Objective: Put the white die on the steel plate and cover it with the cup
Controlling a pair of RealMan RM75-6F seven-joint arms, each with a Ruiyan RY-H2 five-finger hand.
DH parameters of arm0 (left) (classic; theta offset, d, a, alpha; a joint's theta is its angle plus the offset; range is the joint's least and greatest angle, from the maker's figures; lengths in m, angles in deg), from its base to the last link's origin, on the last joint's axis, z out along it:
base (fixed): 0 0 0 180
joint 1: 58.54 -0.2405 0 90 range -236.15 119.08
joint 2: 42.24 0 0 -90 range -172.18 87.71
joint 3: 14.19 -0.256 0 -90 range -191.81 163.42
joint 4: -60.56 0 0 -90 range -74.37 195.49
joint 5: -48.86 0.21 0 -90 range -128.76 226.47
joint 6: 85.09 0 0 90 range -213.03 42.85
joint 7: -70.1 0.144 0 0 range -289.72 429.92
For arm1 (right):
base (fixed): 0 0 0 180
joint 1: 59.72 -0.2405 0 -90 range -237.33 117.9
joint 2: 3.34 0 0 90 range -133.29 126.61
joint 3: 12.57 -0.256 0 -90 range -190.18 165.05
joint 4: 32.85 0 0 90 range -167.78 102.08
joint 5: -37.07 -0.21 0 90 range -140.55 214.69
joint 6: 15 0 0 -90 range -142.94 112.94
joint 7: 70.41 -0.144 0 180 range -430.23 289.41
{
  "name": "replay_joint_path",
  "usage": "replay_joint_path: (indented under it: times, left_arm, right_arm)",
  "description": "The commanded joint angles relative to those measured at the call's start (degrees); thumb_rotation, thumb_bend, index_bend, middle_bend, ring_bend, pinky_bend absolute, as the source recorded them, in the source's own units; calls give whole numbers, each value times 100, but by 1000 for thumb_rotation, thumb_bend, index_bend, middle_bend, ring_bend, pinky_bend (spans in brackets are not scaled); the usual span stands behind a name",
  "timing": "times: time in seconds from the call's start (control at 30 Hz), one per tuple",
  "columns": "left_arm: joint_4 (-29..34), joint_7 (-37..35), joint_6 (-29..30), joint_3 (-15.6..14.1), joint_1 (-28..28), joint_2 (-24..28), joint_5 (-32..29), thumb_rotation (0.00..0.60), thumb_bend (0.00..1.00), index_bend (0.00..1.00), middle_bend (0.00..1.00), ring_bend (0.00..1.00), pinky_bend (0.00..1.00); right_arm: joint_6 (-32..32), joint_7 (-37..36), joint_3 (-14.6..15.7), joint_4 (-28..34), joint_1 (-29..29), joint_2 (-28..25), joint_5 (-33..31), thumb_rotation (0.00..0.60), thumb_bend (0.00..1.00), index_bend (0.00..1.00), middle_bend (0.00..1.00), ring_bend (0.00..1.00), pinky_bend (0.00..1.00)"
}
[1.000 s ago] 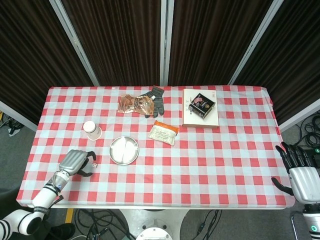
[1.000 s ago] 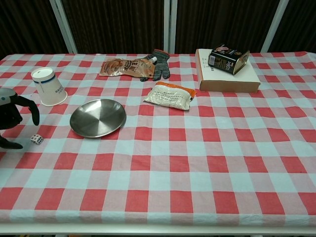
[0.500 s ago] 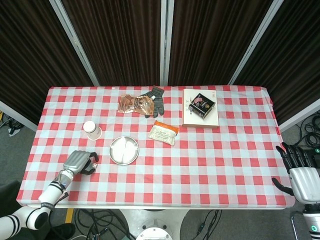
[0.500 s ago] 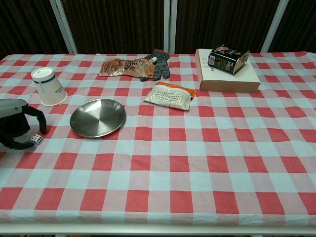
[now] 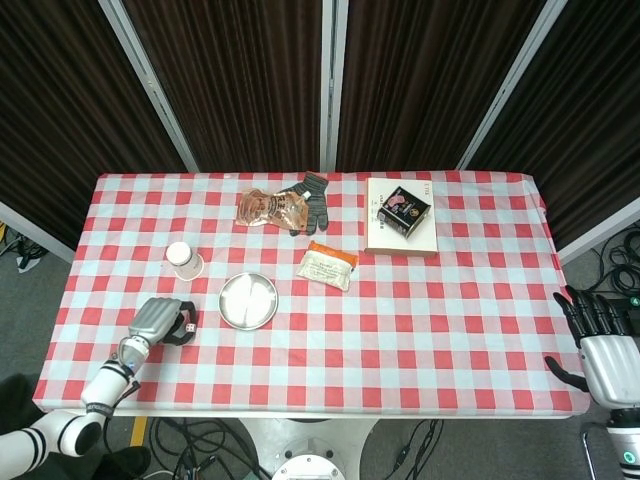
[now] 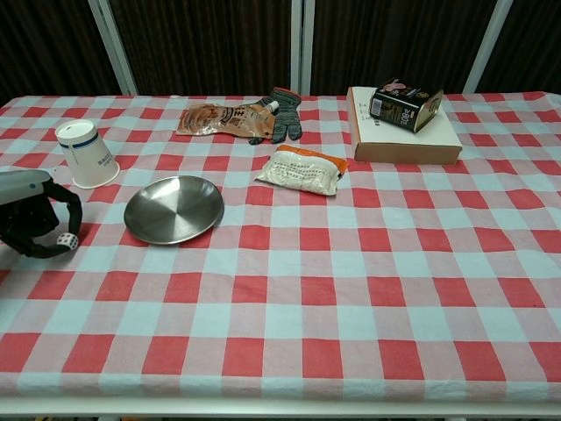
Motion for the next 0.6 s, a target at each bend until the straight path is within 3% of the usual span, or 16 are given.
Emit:
replay_joint_path:
  times: [0.03, 0.2, 0.37, 0.6]
  left_arm:
    - [184, -170, 190, 135, 34, 91, 80, 600, 375, 574, 894, 843, 825]
    - [437, -162, 208, 397, 292, 95, 95, 600, 379, 567, 894, 842, 825]
    - [248, 402, -108, 616, 692, -293, -356, 600, 387, 543, 892, 841, 825]
    - [-68, 1187, -303, 667, 996, -757, -1008, 600, 367, 479, 860, 817, 824]
  right_arm:
    - [17, -14, -1, -13, 10, 2, -1, 600, 112, 31, 0, 0, 0]
    - [6, -82, 1, -62, 17, 13, -27, 600, 111, 31, 0, 0, 0]
    - [54, -191, 0, -156, 64, 14, -65, 600, 112, 31, 0, 0, 0]
    - [108, -289, -2, -239, 129, 6, -119, 600, 111, 31, 0, 0, 0]
